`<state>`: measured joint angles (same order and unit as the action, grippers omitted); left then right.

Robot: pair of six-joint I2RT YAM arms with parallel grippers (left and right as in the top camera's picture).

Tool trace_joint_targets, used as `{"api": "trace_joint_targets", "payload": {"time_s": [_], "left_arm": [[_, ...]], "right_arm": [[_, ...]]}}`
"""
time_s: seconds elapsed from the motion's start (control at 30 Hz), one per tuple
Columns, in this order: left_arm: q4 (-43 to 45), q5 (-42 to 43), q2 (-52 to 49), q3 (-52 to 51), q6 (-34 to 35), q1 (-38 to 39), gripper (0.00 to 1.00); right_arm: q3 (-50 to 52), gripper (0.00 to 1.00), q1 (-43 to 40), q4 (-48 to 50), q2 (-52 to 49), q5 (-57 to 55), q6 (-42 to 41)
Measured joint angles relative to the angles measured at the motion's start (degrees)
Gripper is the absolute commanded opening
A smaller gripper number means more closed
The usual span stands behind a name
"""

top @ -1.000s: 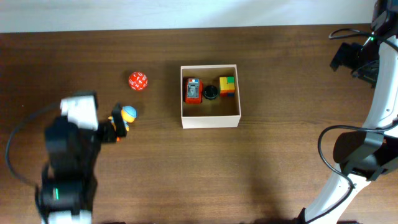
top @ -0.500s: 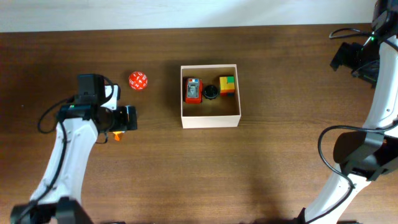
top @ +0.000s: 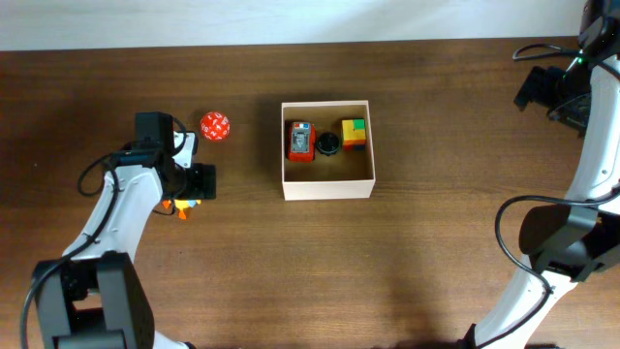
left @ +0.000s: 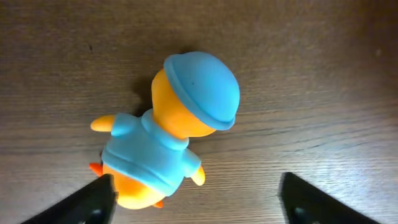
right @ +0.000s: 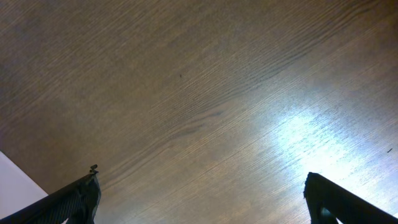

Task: Pack container
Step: 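Move the left gripper toward the yellow duck toy, then grasp the yellow duck toy with the left gripper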

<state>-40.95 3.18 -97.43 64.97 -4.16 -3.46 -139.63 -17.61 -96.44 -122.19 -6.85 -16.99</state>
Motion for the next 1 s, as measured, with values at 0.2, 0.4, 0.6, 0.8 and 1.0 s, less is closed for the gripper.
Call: {"api": "trace_joint_targets", "payload": {"time_s": [0.2,0.4,0.6,0.8,1.0], "left_arm": [[0.0,0.0,-3.1,0.0,-1.2,-0.1,0.62],[0.0,-0.2,-5.4,0.1,-1.2,-0.2,0.57],[0.1,-1.8,-8.2,0.2,-1.2,-0.2,0.57],[0.3,-3.8,-8.3,0.4,-1.6,-0.2,0.25],[0.3,-4.1,-8.3,0.4,-1.8,-0.2,0.02]], "right_arm": [[0.0,0.99,0.0,0.0,0.0,0.0,0.0],[0.0,0.99,0.0,0.0,0.0,0.0,0.0],[0.0,0.99,0.0,0.0,0.0,0.0,0.0],[0.0,0.99,0.0,0.0,0.0,0.0,0.0],[0.0,0.99,0.0,0.0,0.0,0.0,0.0]]}}
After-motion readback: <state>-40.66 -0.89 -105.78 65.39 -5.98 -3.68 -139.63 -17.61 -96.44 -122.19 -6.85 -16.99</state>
